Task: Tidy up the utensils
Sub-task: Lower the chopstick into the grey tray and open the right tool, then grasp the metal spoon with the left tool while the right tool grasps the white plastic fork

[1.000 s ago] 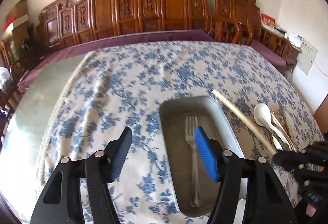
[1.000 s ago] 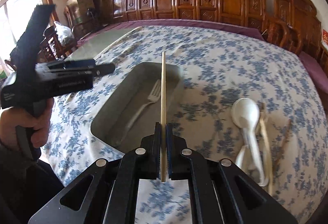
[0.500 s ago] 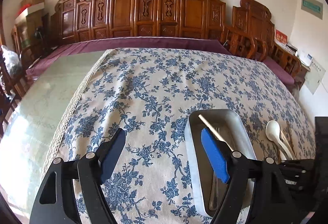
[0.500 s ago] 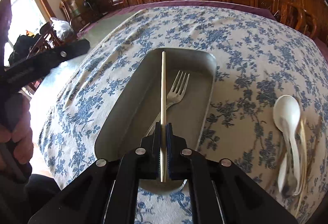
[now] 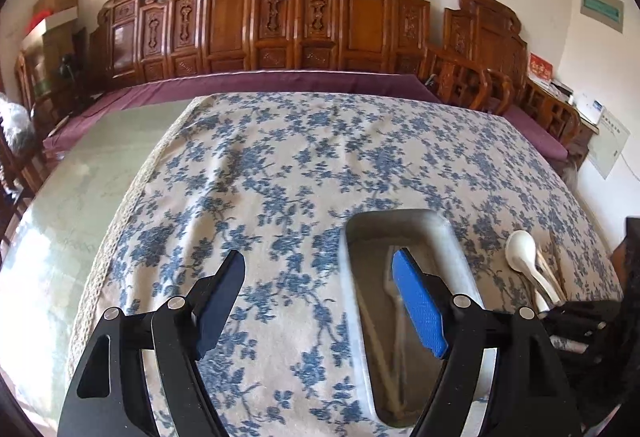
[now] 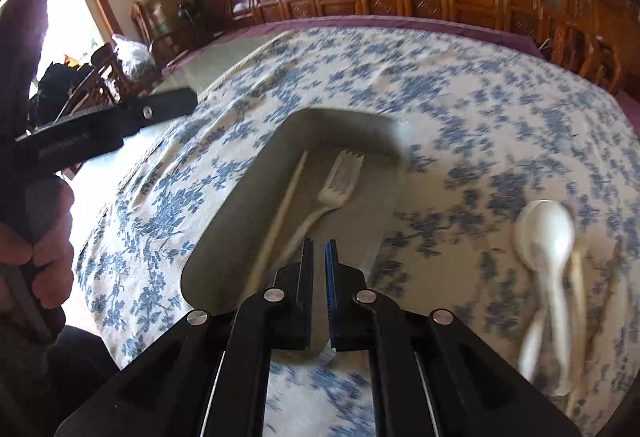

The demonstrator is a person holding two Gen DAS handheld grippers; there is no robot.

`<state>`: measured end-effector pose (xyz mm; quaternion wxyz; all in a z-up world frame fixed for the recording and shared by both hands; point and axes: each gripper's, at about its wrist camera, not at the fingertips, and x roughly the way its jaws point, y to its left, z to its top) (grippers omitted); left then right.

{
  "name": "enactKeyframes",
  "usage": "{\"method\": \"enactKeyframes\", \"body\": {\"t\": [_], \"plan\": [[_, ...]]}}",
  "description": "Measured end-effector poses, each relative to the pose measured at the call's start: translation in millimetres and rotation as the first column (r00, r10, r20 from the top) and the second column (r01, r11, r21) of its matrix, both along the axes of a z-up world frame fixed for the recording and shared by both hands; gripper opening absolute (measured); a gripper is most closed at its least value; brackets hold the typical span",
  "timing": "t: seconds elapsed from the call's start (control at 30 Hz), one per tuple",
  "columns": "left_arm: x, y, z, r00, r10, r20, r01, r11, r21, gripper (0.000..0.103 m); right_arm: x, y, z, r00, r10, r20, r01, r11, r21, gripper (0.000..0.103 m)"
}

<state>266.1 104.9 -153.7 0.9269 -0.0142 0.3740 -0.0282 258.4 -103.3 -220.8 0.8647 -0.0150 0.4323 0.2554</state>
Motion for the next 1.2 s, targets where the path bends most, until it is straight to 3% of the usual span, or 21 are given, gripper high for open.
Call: {"method": "enactKeyframes", "body": {"t": [0.13, 0.33, 0.47, 0.57, 0.93, 1.13, 1.2], "plan": [[-6, -21, 3, 0.999, -0.049, 0.007, 0.049, 0.998, -0.028, 0.083, -17, -42, 11, 0.997, -0.038, 0.059, 0.041, 0.998, -0.038, 0.007], [-13, -62, 3, 0.991, -0.131, 0.009, 0.131, 0.991, -0.041, 0.084, -38, -111, 14, 0.988, -0.111, 0.109, 0.123, 0.986, -0.116, 0.007], [-14, -80, 1, 0.987, -0.162, -0.001, 0.162, 0.986, -0.045, 0.084, -43, -147, 10, 0.98, -0.159, 0.115, 0.174, 0.976, -0.133, 0.021], [-15, -92, -2, 0.984, -0.179, -0.007, 0.179, 0.983, -0.042, 0.084, -43, -161, 5, 0.976, -0.186, 0.109, 0.199, 0.972, -0.125, 0.021], [-21, -135, -21, 0.965, -0.257, -0.052, 0.257, 0.966, 0.0, 0.084, -32, -130, -29, 0.99, -0.124, 0.06, 0.129, 0.986, -0.101, 0.026], [-23, -140, -25, 0.962, -0.267, -0.06, 0.268, 0.963, 0.006, 0.084, -19, -118, -55, 0.994, -0.105, 0.013, 0.106, 0.983, -0.151, 0.025], [-23, -141, -25, 0.961, -0.268, -0.061, 0.269, 0.963, 0.011, 0.084, -18, -121, -57, 0.994, -0.109, 0.012, 0.11, 0.981, -0.157, 0.012]]}}
